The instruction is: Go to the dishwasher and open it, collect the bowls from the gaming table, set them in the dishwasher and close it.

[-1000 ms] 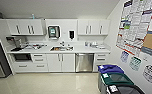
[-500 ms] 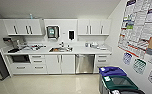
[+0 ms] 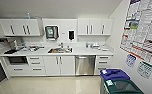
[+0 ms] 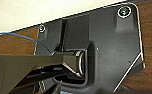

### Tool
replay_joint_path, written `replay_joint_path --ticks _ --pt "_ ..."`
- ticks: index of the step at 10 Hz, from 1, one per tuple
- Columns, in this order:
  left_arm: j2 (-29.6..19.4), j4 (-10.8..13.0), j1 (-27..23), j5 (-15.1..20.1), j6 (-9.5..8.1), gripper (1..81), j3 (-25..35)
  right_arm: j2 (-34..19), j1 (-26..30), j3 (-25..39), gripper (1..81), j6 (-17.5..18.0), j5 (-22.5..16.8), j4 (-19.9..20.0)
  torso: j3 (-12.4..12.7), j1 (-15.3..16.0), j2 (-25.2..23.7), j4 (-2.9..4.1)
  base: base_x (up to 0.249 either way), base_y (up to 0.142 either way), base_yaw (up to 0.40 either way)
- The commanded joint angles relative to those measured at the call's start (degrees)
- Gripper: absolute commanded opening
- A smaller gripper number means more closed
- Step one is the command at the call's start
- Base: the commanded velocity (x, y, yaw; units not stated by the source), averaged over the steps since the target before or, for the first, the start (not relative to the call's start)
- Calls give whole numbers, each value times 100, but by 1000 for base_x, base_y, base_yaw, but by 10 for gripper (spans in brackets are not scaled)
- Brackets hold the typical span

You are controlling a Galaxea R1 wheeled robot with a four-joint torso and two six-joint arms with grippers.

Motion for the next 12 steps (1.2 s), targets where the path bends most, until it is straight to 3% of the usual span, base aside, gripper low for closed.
replay_joint_path --ticks 1,12 --pt "-61 62 -290 277 48 811 69 -139 284 112 811 -26 -291 -64 0 0 -2 0 154 0 0" --pt "-52 70 -299 277 48 811 69 -139 292 156 811 -26 -291 -72 0 0 0 0 106 0 0"
